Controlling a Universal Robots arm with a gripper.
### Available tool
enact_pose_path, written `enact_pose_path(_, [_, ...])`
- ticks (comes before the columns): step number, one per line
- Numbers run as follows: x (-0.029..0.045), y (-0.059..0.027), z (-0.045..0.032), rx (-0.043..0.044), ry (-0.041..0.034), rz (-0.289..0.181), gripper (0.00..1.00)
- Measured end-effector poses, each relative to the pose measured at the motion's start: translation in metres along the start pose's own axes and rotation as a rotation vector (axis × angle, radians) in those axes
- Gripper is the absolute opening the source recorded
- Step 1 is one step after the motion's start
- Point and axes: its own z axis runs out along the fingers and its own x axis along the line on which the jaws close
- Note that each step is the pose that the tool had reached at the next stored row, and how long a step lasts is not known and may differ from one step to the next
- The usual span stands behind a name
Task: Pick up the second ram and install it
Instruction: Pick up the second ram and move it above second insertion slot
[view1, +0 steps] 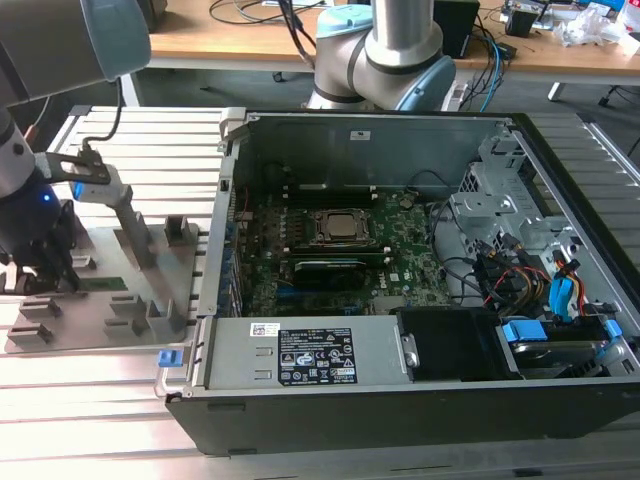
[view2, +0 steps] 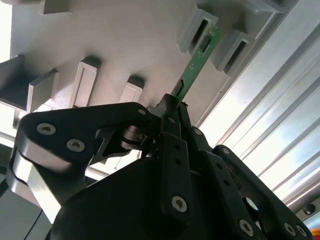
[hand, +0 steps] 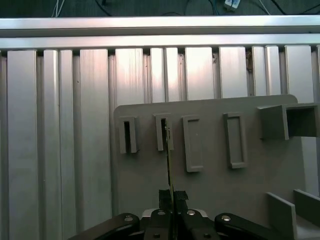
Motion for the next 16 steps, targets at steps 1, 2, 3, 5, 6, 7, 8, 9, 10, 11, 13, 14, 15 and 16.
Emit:
enact_pose_path(1, [-0.0001,0.0001,-0.0022,0.0,0.0,0.0,0.14])
enact_pose_path(2, [-0.0001,0.0002,-0.0039,0.0,0.0,0.0,0.14])
enact_pose_path(3, [-0.0002,0.0003,-0.0057,0.0001,-0.0001,0.0,0.14])
enact_pose_path(5, [-0.0002,0.0004,-0.0085,0.0001,0.0,0.0,0.14])
enact_pose_path(6, [-0.0003,0.0004,-0.0093,0.0001,-0.0001,0.0,0.14])
enact_pose_path(7, [-0.0003,0.0005,-0.0103,0.0001,-0.0001,0.0,0.14])
enact_pose_path(8, [-0.0003,0.0005,-0.0114,0.0001,0.0,0.0,0.14])
enact_pose_path(9, [-0.0003,0.0006,-0.0124,0.0,0.0,0.0,0.14])
enact_pose_path(10, [-0.0004,0.0007,-0.0139,0.0,0.0,0.0,0.14])
enact_pose_path(11, [-0.0004,0.0007,-0.0158,0.0,0.0,0.0,0.14])
enact_pose_path(13, [-0.0005,0.001,-0.0205,0.0,0.0,0.0,0.14])
enact_pose_path(14, [-0.0006,0.0011,-0.0223,0.0,0.0,0.0,0.14])
enact_pose_path(15, [-0.0006,0.0012,-0.0246,0.0,0.0,0.0,0.14])
enact_pose_path(16, [-0.0007,0.0012,-0.0259,0.0,0.0,0.0,0.14])
